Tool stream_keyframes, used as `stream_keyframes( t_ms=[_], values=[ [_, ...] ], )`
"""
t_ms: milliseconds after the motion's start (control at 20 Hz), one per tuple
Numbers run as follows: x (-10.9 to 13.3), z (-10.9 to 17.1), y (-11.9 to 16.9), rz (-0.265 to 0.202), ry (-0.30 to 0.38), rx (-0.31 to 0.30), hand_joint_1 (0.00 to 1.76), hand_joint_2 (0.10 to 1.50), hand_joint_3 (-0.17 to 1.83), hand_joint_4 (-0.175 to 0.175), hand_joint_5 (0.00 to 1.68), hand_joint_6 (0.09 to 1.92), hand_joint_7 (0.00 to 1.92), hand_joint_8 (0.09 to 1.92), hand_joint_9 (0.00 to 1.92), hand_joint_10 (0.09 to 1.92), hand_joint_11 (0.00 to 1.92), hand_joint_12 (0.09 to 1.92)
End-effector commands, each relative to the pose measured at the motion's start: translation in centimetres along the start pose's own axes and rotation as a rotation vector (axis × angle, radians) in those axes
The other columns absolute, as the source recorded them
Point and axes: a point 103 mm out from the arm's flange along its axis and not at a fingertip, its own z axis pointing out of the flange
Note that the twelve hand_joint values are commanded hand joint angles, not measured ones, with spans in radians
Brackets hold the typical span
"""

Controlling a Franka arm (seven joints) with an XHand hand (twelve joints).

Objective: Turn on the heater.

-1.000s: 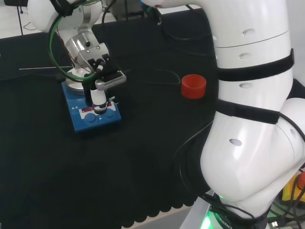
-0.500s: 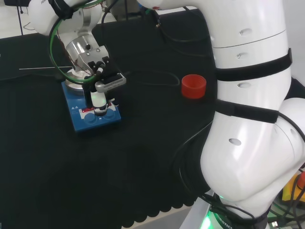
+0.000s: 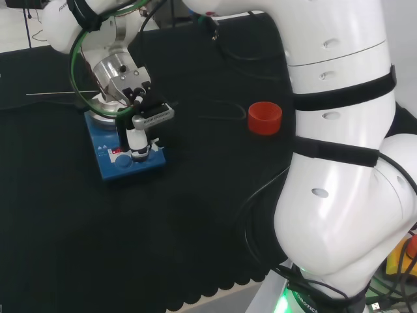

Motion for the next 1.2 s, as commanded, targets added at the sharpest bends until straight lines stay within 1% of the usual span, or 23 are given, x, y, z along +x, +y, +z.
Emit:
stream_keyframes(
  t_ms=[50, 400, 700, 950, 1200],
  values=[
    [0.26, 0.15, 0.40, -0.005, -0.003, 0.005, 1.34, 0.63, 1.00, -0.025, 0.30, 0.09, 1.38, 1.53, 1.47, 1.32, 1.05, 1.01],
    [0.64, 0.09, 0.59, -0.007, -0.011, 0.008, 1.34, 0.63, 1.00, -0.025, 0.30, 0.09, 1.38, 1.53, 1.47, 1.32, 1.05, 1.01],
    [0.78, 0.58, 0.77, -0.007, -0.015, 0.014, 1.34, 0.63, 1.00, -0.025, 0.31, 0.09, 1.39, 1.53, 1.47, 1.32, 1.05, 1.01],
    [0.98, 0.63, 0.59, -0.011, -0.010, 0.011, 1.34, 0.63, 1.00, -0.025, 0.31, 0.09, 1.39, 1.53, 1.47, 1.32, 1.05, 1.01],
    [0.95, 1.03, 0.87, -0.009, -0.009, 0.021, 1.34, 0.62, 1.01, -0.025, 0.31, 0.09, 1.39, 1.53, 1.47, 1.32, 1.05, 1.01]
  ],
)
